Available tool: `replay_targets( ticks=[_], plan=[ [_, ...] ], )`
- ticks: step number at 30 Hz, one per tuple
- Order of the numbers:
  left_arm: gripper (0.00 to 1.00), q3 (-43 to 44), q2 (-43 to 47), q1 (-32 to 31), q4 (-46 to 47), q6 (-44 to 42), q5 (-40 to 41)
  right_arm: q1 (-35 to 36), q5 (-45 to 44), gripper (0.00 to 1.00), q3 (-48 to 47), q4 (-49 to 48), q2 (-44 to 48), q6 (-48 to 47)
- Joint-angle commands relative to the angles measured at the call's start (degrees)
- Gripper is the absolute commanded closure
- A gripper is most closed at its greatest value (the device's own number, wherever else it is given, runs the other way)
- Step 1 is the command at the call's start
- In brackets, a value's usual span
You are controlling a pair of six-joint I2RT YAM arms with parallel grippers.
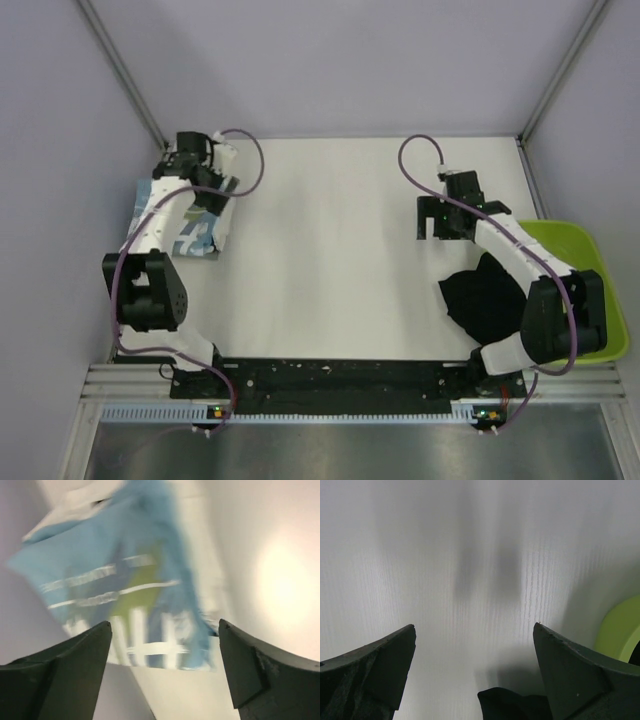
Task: Fold and stack the t-shirts
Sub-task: Put the neatly folded tshirt into the corner of the board with the left arm
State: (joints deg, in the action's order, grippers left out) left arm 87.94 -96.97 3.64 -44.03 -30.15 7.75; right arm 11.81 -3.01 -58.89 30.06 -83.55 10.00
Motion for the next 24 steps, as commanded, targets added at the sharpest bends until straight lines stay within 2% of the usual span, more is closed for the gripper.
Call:
replay_targets(
  ticks=[1,4,7,9,14,16,20,24],
  plan=[
    [0.01,-7.8,5.9,-10.0,1.0,1.1,-7.5,-0.1,0.7,0.01,0.6,-2.5,4.9,-0.5],
    [0.01,-13.3,9.9,-14.4,6.2,1.8,-15.1,-0.1,2.2,0.01,2.2,-4.9,6.6,-0.5],
    [0.01,-20.3,14.2,-15.5,14.6,3.2,-22.6,-0.2,2.6,0.01,4.5,-9.0,8.9,-0.5],
    [0.01,-26.4,17.8,-15.5,22.1,4.9,-24.4,-0.1,2.2,0.01,6.5,-12.1,11.1,-0.5],
    [0.01,-38.7,20.7,-15.5,39.6,13.4,-18.4,-0.2,1.1,0.01,14.8,-24.8,18.5,-0.8],
    [0.01,-43.1,20.8,-15.4,47.0,15.6,-15.1,-0.2,-0.2,0.01,20.5,-33.6,23.5,-1.5],
    [0.01,-52.5,21.9,-15.3,59.8,17.3,-13.8,-0.1,-6.6,0.01,34.2,-53.3,30.9,-4.0],
    [0.01,-58.6,20.4,-15.2,70.0,16.8,-13.2,-0.1,-14.6,0.01,46.3,-73.5,30.5,-5.9]
  ],
)
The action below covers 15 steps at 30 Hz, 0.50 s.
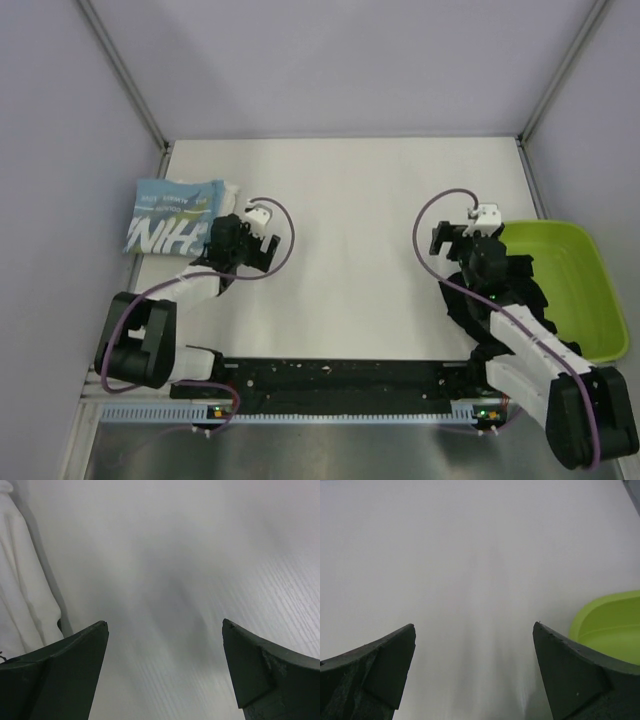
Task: Fold and stack the t-shirts
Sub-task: Put the neatly folded tshirt into the corner of the board with the left arm
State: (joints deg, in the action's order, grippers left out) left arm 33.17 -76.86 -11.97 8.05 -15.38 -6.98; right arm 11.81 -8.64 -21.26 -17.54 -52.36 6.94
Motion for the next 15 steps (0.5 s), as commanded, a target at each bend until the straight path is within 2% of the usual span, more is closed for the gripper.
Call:
replay_targets(
  ticks=[1,3,8,15],
  plan=[
    [0.01,-4.9,0.0,0.4,20.7,1.3,1.0,-0.2,-10.2,0.01,12.1,-31.2,-1.8,-3.5],
    [0.01,-5.7,0.5,0.5,22.8,1.5,0.1,-0.2,-13.4,0.01,14.8,-39.5,-3.2,-4.5],
    [0.01,-8.7,-0.6,0.5,32.2,-0.6,-1.6,-0.2,-10.2,0.01,12.2,-36.1,-4.7,-8.5],
    [0.01,-8.6,-0.7,0.6,32.6,-0.1,-0.8,-0.1,-10.2,0.01,12.8,-35.2,-3.7,-9.5]
  ],
)
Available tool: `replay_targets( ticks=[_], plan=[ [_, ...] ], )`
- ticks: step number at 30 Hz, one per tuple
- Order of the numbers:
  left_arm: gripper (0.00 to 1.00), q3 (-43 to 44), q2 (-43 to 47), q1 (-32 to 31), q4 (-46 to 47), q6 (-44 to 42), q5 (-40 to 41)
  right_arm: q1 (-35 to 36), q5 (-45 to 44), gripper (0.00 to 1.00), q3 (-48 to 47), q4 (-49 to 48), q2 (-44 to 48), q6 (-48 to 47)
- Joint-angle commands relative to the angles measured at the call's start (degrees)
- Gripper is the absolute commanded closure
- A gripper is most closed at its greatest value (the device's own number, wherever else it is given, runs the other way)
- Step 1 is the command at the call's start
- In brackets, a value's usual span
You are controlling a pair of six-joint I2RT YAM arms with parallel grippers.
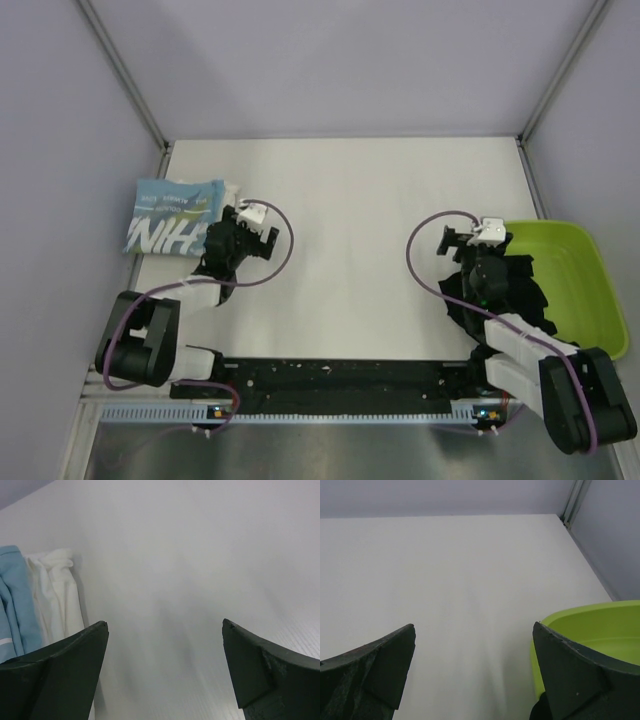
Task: Fold and stack the t-shirts
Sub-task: Put the neatly folded tshirt into the corner of the board with the left arm
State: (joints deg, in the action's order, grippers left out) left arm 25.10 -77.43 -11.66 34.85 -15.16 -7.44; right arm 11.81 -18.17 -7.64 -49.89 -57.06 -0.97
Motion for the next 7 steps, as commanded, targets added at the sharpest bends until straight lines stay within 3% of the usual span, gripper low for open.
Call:
replay_targets(
  ticks=[1,7],
  plan=[
    [0.01,-0.6,-0.2,0.3,5.6,-0.2,-0.2,-0.1,-1.3,0.01,-0.6,-3.0,0.6,-1.8],
    [0.01,-0.5,-0.2,0.3,5.7,-0.4,-0.5,-0.2,-2.3,0.01,-0.2,-3.4,-1.1,-1.8]
  ],
)
